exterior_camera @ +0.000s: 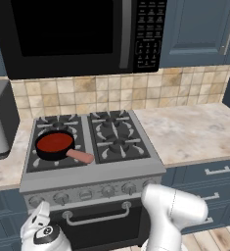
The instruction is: Wait until the marinara sauce is simmered to a deep red color and then turn off the stove.
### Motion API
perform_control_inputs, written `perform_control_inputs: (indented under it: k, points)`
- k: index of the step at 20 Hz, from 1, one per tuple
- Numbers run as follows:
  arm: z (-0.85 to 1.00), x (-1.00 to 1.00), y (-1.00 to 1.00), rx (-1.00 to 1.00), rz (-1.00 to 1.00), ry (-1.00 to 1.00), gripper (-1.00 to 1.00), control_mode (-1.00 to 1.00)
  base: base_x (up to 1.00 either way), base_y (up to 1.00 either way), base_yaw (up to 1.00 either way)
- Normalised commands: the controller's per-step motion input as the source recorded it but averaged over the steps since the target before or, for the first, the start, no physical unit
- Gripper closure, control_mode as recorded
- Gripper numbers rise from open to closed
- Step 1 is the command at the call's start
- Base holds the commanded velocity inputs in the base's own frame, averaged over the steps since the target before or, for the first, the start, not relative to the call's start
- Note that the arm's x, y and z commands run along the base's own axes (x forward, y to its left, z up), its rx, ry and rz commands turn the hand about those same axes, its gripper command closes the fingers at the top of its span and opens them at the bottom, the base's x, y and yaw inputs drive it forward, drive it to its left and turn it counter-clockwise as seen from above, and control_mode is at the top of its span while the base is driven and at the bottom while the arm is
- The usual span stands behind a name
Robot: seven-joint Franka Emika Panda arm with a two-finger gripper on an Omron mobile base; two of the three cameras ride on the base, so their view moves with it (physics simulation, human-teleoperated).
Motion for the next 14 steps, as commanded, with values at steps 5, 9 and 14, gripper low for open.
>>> perform_control_inputs:
  k: [5,9,14]
  points:
    - [-0.23,0.00,0.00,0.00,0.00,0.00,-1.00,-1.00,0.00,0.00,0.00]
    - [-0.16,0.00,0.00,0.00,0.00,0.00,-1.00,-1.00,0.00,0.00,0.00]
    - [-0.13,0.00,-0.05,0.00,0.00,0.00,-1.00,-1.00,0.00,0.00,0.00]
